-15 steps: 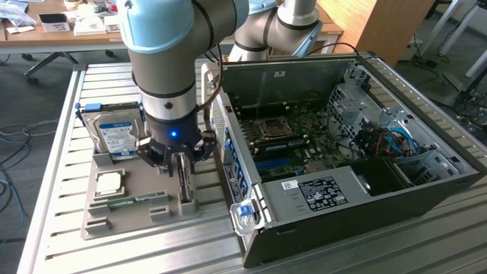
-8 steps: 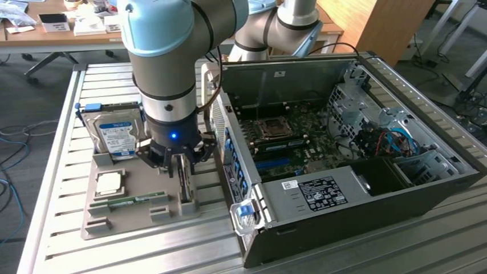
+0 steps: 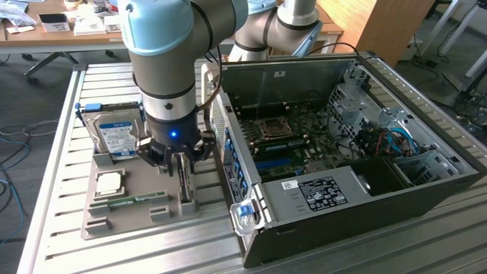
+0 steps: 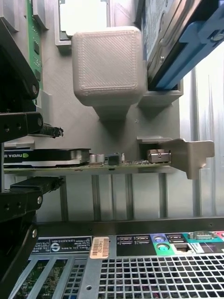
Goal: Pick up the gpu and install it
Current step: 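Pick up the gpu and move the gpu toward the slot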
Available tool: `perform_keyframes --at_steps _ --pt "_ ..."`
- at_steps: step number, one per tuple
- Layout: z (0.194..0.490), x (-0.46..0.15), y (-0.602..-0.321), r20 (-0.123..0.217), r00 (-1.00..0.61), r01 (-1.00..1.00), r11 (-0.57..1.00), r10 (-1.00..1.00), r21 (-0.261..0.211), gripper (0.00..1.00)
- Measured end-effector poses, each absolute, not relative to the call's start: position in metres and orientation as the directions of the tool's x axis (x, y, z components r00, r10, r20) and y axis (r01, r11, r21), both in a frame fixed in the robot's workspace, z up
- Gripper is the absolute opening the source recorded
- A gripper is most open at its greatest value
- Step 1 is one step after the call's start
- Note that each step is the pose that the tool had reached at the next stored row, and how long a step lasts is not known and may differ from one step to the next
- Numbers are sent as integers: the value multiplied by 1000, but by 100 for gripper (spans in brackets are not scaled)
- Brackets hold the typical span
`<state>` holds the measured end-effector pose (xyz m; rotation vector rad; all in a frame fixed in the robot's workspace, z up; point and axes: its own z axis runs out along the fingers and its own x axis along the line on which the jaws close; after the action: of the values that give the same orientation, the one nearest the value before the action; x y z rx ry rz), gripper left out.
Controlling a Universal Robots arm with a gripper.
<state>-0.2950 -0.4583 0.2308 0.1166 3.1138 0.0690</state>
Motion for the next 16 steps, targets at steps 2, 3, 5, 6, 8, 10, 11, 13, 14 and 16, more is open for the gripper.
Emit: perform_keyframes --at_steps 2,3,5,6,8,10,11,13,14,16 --pt "230 -295 -458 -23 -997 74 996 75 45 47" --pt "230 -295 -458 -23 -997 74 996 75 45 47" --pt "231 -295 -457 -23 -997 74 996 75 45 47" --pt "230 -295 -457 -23 -997 74 996 75 45 47" --pt "230 -295 -457 -23 -997 74 996 75 45 47" --pt "230 -294 -457 -23 -997 74 996 75 45 47" --pt "230 -294 -457 -23 -997 74 996 75 45 47" --pt "230 -294 -457 -23 -997 74 996 75 45 47" --pt "230 -294 -457 -23 -997 74 996 75 45 47" --pt "230 -294 -457 -23 -997 74 996 75 45 47"
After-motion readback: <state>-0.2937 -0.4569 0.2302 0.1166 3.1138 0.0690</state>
